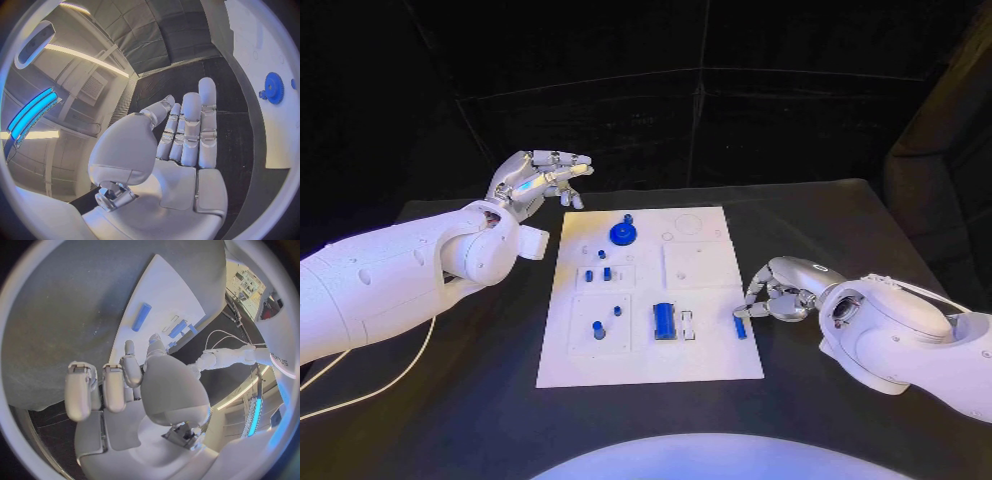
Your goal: Assemble the parts on the task board
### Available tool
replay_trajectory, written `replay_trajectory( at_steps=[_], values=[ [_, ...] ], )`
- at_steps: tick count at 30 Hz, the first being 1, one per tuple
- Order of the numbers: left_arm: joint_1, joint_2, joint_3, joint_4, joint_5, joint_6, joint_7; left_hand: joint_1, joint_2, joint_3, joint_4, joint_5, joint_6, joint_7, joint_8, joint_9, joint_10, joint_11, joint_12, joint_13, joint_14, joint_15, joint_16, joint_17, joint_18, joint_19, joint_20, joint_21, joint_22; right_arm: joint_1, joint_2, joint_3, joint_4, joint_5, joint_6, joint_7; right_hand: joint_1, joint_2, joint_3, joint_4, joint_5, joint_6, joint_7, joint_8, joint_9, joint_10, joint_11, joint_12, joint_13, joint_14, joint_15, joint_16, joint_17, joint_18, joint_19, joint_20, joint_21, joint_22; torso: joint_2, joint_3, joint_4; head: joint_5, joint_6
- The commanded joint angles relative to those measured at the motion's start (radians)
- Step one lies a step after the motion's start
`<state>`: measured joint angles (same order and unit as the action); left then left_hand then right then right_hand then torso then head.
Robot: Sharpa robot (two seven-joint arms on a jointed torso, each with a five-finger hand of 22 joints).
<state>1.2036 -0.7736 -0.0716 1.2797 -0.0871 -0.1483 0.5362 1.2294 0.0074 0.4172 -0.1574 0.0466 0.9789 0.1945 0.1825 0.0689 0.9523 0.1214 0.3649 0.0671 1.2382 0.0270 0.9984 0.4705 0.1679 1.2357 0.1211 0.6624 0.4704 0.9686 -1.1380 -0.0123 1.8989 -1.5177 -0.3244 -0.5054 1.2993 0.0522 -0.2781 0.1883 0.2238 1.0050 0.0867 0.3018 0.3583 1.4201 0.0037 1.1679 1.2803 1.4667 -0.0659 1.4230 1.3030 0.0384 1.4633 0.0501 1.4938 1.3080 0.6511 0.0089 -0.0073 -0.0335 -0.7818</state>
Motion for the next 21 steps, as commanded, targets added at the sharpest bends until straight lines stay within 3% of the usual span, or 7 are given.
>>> replay_trajectory(
  at_steps=[1, 8, 21],
  values=[
    [0.002, 0.0, 0.0, 0.001, 0.004, 0.009, 0.005, 0.008, 0.004, -0.001, -0.005, 0.002, -0.007, -0.002, 0.004, 0.001, -0.008, 0.0, 0.003, 0.0, -0.009, 0.0, 0.001, -0.001, 0.015, -0.006, 0.001, -0.006, -0.001, 0.0, 0.008, 0.0, -0.005, -0.037, 0.056, -0.02, 0.012, 0.001, -0.004, -0.005, 0.005, 0.01, -0.003, -0.002, -0.001, 0.004, 0.002, -0.003, 0.001, 0.056, 0.006, 0.005, 0.0, -0.009, 0.027, 0.005, 0.003, 0.162, -0.001, -0.0007, 0.0005, 0.001, -0.001],
    [0.001, 0.0, -0.001, -0.001, 0.004, 0.01, 0.005, 0.008, 0.004, -0.001, -0.005, 0.002, -0.007, -0.002, 0.004, 0.001, -0.008, 0.0, 0.003, 0.0, -0.009, 0.0, 0.001, -0.001, 0.015, -0.006, 0.001, -0.006, -0.001, -0.004, 0.028, 0.0, -0.019, -0.052, 0.126, -0.039, 0.021, 0.002, -0.007, -0.011, 0.008, 0.029, -0.008, 0.004, 0.002, 0.001, -0.002, -0.011, -0.004, 0.055, 0.004, 0.003, -0.003, -0.009, 0.025, 0.004, 0.001, 0.16, 0.0, -0.0003, 0.0016, 0.0, -0.003],
    [0.001, 0.0, -0.001, -0.002, 0.004, 0.011, 0.006, 0.008, 0.004, -0.001, -0.005, 0.002, -0.007, -0.002, 0.004, 0.001, -0.008, 0.0, 0.003, 0.0, -0.009, 0.0, 0.001, -0.001, 0.015, -0.006, 0.001, -0.006, -0.001, -0.009, 0.055, 0.0, -0.029, -0.062, 0.165, -0.047, 0.035, 0.005, -0.006, -0.02, 0.016, 0.039, -0.012, 0.005, 0.004, 0.0, -0.006, -0.015, -0.005, 0.055, 0.001, 0.002, -0.003, -0.008, 0.024, 0.001, 0.0, 0.159, 0.0, -0.0014, 0.0025, 0.0, -0.006]
  ],
)
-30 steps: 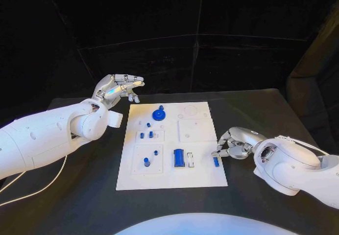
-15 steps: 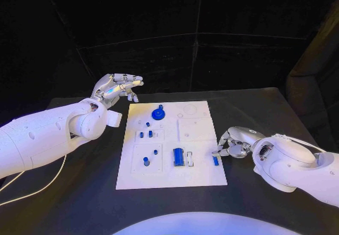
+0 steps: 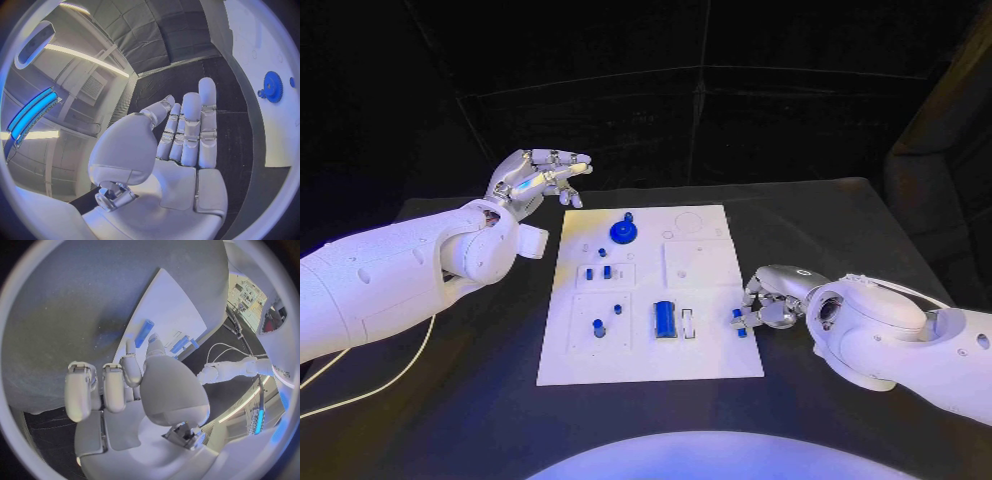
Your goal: Assemble the parts on the task board
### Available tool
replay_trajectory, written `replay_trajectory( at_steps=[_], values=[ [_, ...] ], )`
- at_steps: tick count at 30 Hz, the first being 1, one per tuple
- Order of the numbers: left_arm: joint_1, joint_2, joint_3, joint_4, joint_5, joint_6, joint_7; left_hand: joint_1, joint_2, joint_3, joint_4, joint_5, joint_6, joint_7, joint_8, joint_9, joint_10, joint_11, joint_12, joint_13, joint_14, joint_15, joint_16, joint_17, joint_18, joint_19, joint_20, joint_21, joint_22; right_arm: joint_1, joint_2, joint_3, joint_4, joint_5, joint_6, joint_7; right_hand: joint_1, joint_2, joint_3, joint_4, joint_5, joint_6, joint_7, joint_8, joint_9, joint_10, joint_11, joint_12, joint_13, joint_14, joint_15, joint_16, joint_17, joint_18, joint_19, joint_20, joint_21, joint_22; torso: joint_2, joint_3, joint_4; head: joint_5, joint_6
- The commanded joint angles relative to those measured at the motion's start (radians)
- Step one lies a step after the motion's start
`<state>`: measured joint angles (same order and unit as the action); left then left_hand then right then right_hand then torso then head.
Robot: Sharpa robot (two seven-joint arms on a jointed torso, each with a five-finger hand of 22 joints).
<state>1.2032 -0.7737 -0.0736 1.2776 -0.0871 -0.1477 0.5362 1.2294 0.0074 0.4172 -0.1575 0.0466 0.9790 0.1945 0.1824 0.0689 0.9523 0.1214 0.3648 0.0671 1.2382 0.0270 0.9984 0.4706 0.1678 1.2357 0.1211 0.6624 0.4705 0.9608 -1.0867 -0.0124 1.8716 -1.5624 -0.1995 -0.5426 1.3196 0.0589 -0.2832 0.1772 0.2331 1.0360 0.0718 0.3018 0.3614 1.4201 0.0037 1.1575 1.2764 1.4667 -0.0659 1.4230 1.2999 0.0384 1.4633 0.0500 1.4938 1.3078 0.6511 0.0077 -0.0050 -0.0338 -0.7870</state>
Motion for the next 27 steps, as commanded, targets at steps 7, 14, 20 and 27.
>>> replay_trajectory(
  at_steps=[7, 14, 20, 27],
  values=[
    [0.001, 0.0, 0.0, -0.001, 0.004, 0.011, 0.006, 0.008, 0.004, -0.001, -0.005, 0.002, -0.007, -0.002, 0.004, 0.001, -0.008, 0.0, 0.003, 0.0, -0.009, 0.0, 0.001, -0.001, 0.015, -0.006, 0.001, -0.006, -0.001, -0.004, 0.019, 0.0, -0.007, -0.033, 0.057, -0.014, 0.043, 0.005, 0.006, -0.027, 0.024, 0.012, 0.0, 0.001, 0.002, -0.001, -0.009, -0.008, -0.003, 0.055, -0.003, 0.002, 0.001, -0.008, 0.023, -0.003, 0.0, 0.159, 0.0, -0.0004, -0.0006, 0.001, -0.002],
    [0.001, 0.0, 0.0, 0.0, 0.004, 0.013, 0.006, 0.008, 0.004, -0.001, -0.005, 0.002, -0.007, -0.002, 0.004, 0.001, -0.008, 0.0, 0.003, 0.0, -0.009, 0.0, 0.001, -0.001, 0.015, -0.006, 0.001, -0.006, -0.001, -0.008, 0.038, 0.0, -0.014, -0.101, 0.087, -0.031, 0.186, 0.043, 0.084, -0.116, -0.046, 0.009, -0.001, -0.024, -0.009, -0.012, -0.014, -0.027, -0.011, 0.054, -0.009, -0.001, 0.0, -0.008, 0.022, -0.01, -0.002, 0.158, -0.001, -0.0007, 0.0009, 0.001, -0.002],
    [0.001, -0.002, 0.0, 0.001, 0.004, 0.013, 0.006, 0.009, 0.005, -0.002, -0.006, 0.002, -0.007, -0.002, 0.006, 0.002, -0.008, 0.0, 0.005, 0.0, -0.01, 0.0, 0.001, -0.002, 0.015, -0.005, 0.001, -0.007, -0.002, -0.01, 0.052, 0.0, -0.017, -0.151, 0.116, -0.047, 0.213, 0.043, 0.12, -0.148, -0.052, 0.015, 0.006, -0.047, -0.022, -0.02, -0.008, -0.045, -0.021, 0.054, -0.004, -0.002, 0.001, -0.008, 0.02, -0.007, -0.004, 0.157, 0.0, -0.0008, 0.0002, 0.004, -0.003],
    [0.001, -0.003, 0.0, 0.002, 0.004, 0.014, 0.006, 0.009, 0.005, -0.002, -0.006, 0.002, -0.007, -0.002, 0.006, 0.002, -0.008, 0.0, 0.005, 0.0, -0.01, 0.0, 0.001, -0.002, 0.015, -0.005, 0.001, -0.007, -0.002, -0.011, 0.059, 0.0, -0.015, -0.174, 0.106, -0.057, 0.194, 0.037, 0.134, -0.149, -0.034, 0.014, 0.011, -0.066, -0.034, -0.023, -0.004, -0.058, -0.029, 0.053, 0.0, -0.004, -0.001, -0.007, 0.019, -0.003, -0.006, 0.155, -0.001, -0.0004, -0.0007, 0.005, -0.003]
  ],
)
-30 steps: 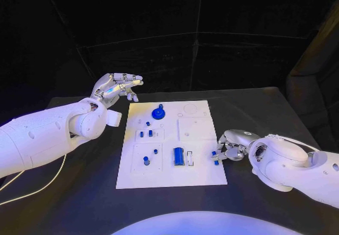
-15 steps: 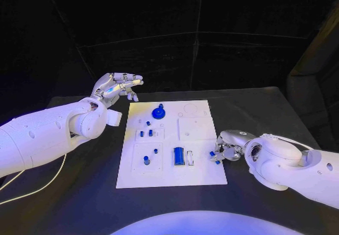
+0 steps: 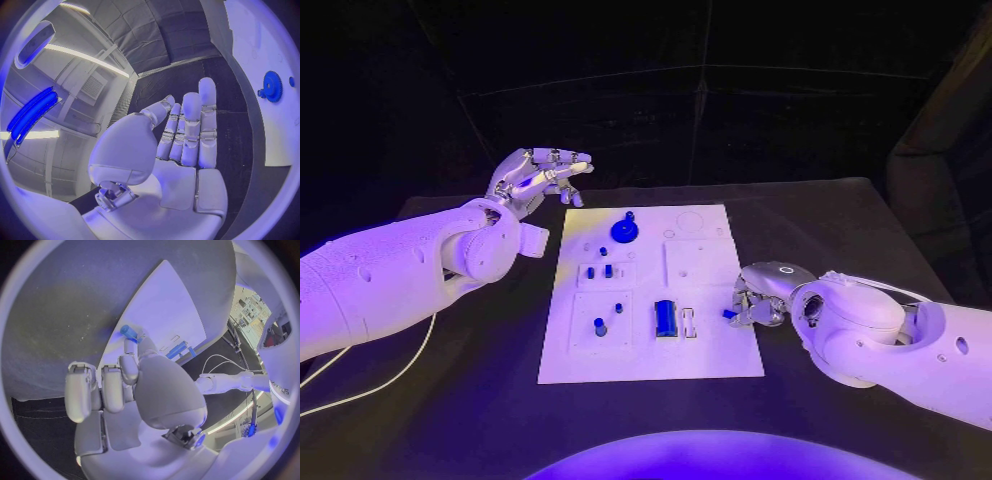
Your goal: Assemble the parts on the task board
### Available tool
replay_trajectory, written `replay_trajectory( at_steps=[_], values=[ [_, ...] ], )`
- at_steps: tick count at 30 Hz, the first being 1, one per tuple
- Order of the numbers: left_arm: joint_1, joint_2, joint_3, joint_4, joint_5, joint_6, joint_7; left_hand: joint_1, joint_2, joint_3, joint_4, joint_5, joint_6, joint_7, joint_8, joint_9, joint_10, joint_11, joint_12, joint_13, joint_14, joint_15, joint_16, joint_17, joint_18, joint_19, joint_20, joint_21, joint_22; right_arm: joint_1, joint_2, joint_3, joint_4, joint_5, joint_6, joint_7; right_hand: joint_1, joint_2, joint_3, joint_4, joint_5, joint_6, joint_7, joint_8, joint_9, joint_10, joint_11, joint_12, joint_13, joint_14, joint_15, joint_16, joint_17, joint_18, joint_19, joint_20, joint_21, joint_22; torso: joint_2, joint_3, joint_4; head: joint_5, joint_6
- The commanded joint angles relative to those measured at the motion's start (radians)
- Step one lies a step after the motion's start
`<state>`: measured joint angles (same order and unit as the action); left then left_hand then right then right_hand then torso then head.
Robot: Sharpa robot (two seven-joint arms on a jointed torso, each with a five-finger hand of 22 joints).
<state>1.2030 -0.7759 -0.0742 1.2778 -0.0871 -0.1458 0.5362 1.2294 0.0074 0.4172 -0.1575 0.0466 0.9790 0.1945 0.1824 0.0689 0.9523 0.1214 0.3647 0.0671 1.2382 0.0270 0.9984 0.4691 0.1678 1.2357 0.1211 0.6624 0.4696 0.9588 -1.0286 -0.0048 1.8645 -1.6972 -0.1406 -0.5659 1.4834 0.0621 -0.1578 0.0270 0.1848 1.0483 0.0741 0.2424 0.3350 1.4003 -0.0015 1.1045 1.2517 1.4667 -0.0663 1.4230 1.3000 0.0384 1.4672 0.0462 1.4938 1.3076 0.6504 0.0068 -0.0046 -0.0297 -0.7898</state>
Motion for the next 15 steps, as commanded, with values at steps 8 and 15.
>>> replay_trajectory(
  at_steps=[8, 15],
  values=[
    [0.002, -0.001, 0.001, 0.002, 0.003, 0.013, 0.005, 0.009, 0.005, -0.002, -0.006, 0.002, -0.007, -0.002, 0.006, 0.002, -0.008, 0.0, 0.005, 0.0, -0.01, 0.0, 0.001, -0.001, 0.015, -0.005, 0.001, -0.007, -0.001, -0.009, 0.002, -0.008, 0.007, -0.04, -0.013, -0.042, -0.003, 0.017, 0.063, 0.0, 0.12, 0.021, 0.008, -0.036, -0.026, 0.001, 0.0, -0.003, -0.003, 0.055, 0.001, -0.002, 0.005, -0.008, 0.019, 0.002, -0.003, 0.16, 0.0, 0.0004, 0.0004, 0.0, 0.0],
    [0.002, 0.0, 0.001, 0.002, 0.003, 0.013, 0.005, 0.01, 0.005, -0.002, -0.007, 0.002, -0.007, -0.002, 0.007, 0.002, -0.008, -0.001, 0.006, 0.0, -0.01, 0.0, 0.002, -0.001, 0.015, -0.005, 0.001, -0.007, -0.001, -0.009, 0.001, -0.008, 0.026, -0.011, -0.06, -0.053, -0.041, -0.005, 0.122, 0.012, 0.19, 0.035, 0.004, -0.052, -0.036, 0.009, -0.002, 0.006, 0.004, 0.056, -0.001, 0.0, 0.01, -0.01, 0.024, 0.001, 0.001, 0.166, 0.001, 0.0, 0.0005, 0.002, -0.001]
  ],
)
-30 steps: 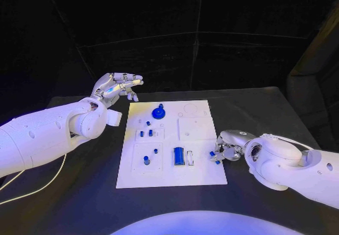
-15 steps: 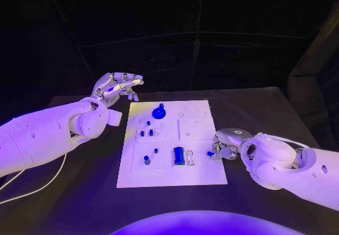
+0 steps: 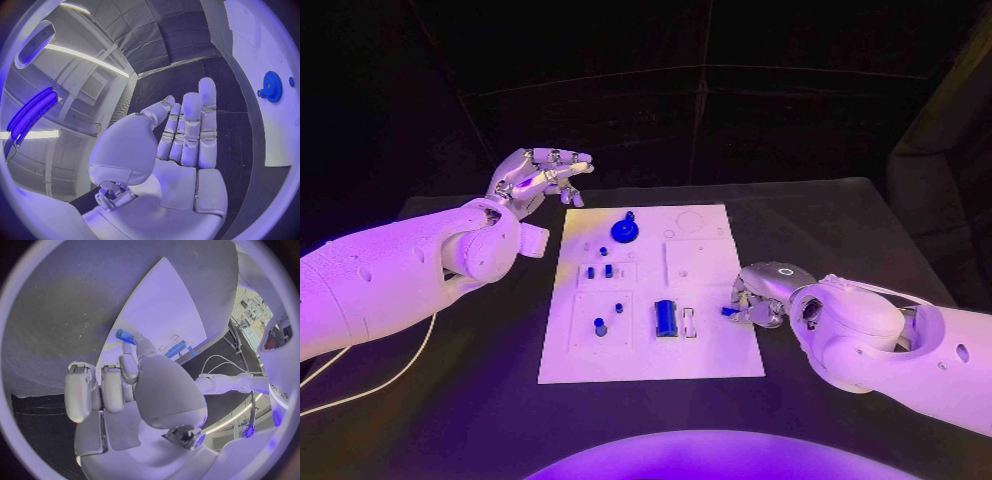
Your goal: Assemble the parts on the task board
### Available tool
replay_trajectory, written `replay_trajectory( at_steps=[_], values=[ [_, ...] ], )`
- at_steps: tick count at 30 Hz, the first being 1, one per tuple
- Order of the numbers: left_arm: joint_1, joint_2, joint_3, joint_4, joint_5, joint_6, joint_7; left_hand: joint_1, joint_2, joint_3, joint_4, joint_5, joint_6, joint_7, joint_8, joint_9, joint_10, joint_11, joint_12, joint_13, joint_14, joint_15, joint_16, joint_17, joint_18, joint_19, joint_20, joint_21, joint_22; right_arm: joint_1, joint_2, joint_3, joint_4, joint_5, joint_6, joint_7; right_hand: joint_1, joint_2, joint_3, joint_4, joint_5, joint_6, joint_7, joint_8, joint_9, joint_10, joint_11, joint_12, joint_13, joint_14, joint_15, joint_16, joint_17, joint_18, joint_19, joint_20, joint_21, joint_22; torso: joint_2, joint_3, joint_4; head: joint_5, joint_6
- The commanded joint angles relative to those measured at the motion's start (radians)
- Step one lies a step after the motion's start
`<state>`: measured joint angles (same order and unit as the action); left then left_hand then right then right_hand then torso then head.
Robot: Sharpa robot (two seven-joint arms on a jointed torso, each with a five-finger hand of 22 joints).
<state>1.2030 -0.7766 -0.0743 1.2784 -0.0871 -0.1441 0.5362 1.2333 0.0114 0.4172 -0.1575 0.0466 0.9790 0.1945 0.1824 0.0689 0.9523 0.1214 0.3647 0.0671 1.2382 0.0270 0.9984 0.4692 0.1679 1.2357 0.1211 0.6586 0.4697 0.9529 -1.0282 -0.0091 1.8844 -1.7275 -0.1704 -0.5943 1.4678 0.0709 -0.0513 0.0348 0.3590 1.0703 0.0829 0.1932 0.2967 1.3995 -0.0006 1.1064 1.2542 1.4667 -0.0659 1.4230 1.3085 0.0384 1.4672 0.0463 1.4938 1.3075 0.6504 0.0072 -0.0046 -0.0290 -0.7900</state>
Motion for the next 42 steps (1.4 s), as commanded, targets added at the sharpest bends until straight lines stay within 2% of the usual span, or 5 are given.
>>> replay_trajectory(
  at_steps=[1, 6, 17, 24, 42],
  values=[
    [0.002, 0.0, 0.001, 0.001, 0.003, 0.011, 0.005, 0.006, 0.001, -0.002, -0.007, 0.002, -0.007, -0.002, 0.007, 0.002, -0.009, -0.001, 0.006, 0.0, -0.01, 0.0, 0.002, -0.002, 0.015, -0.005, 0.001, -0.003, -0.001, -0.003, 0.0, -0.003, 0.01, 0.029, -0.043, -0.025, -0.039, -0.026, 0.037, 0.011, 0.03, 0.017, -0.006, -0.008, 0.0, 0.012, -0.002, 0.005, 0.003, 0.056, -0.003, 0.001, 0.003, -0.01, 0.024, 0.0, 0.001, 0.166, 0.001, -0.0006, 0.0004, 0.001, -0.001],
    [0.002, 0.001, 0.001, 0.001, 0.003, 0.01, 0.004, 0.006, 0.001, -0.002, -0.007, 0.002, -0.007, -0.002, 0.007, 0.002, -0.009, -0.001, 0.006, 0.0, -0.01, 0.0, 0.002, -0.002, 0.015, -0.005, 0.001, -0.003, -0.001, -0.003, 0.005, -0.003, 0.022, 0.046, -0.082, -0.017, -0.072, -0.057, 0.105, 0.028, 0.084, 0.029, -0.007, -0.015, -0.003, 0.019, -0.008, 0.016, 0.011, 0.058, -0.004, 0.003, 0.008, -0.011, 0.029, -0.002, 0.005, 0.172, 0.001, 0.0001, -0.001, 0.005, -0.003],
    [0.002, 0.001, 0.0, 0.002, 0.003, 0.008, 0.006, 0.006, 0.001, -0.002, -0.007, 0.002, -0.007, -0.002, 0.007, 0.002, -0.009, -0.001, 0.006, 0.0, -0.01, 0.0, 0.002, -0.002, 0.015, -0.005, 0.001, -0.003, -0.001, -0.003, 0.025, -0.003, 0.032, 0.1, -0.152, -0.002, -0.128, -0.125, 0.23, 0.063, 0.106, 0.046, -0.01, -0.026, -0.003, 0.027, -0.008, 0.022, 0.018, 0.059, -0.006, 0.006, 0.016, -0.013, 0.033, -0.004, 0.009, 0.178, 0.001, -0.0012, 0.0, 0.006, -0.008],
    [0.002, 0.0, 0.0, 0.004, 0.003, 0.008, 0.006, 0.006, 0.001, -0.002, -0.007, 0.002, -0.007, -0.002, 0.007, 0.002, -0.009, -0.001, 0.006, 0.0, -0.01, 0.0, 0.002, -0.002, 0.015, -0.005, 0.001, -0.003, -0.001, -0.003, 0.044, -0.003, 0.022, 0.187, -0.175, -0.008, -0.169, -0.144, 0.267, 0.09, 0.119, 0.052, -0.012, -0.029, 0.0, 0.031, -0.009, 0.024, 0.02, 0.06, -0.007, 0.008, 0.019, -0.013, 0.034, -0.004, 0.01, 0.179, 0.001, -0.0009, 0.0003, 0.009, -0.009],
    [0.002, 0.002, 0.0, 0.004, 0.003, 0.01, 0.004, 0.007, 0.002, -0.001, -0.009, 0.002, -0.008, -0.003, 0.008, 0.002, -0.009, -0.001, 0.007, 0.0, -0.01, -0.001, 0.002, -0.002, 0.015, -0.005, 0.001, -0.004, -0.002, -0.003, 0.114, -0.003, -0.009, 0.248, -0.132, -0.017, -0.229, -0.162, 0.309, 0.132, 0.126, 0.072, -0.018, -0.027, 0.008, 0.044, -0.013, 0.038, 0.031, 0.061, -0.01, 0.012, 0.026, -0.013, 0.035, -0.007, 0.01, 0.18, 0.001, -0.0002, -0.001, 0.011, -0.014]
  ],
)
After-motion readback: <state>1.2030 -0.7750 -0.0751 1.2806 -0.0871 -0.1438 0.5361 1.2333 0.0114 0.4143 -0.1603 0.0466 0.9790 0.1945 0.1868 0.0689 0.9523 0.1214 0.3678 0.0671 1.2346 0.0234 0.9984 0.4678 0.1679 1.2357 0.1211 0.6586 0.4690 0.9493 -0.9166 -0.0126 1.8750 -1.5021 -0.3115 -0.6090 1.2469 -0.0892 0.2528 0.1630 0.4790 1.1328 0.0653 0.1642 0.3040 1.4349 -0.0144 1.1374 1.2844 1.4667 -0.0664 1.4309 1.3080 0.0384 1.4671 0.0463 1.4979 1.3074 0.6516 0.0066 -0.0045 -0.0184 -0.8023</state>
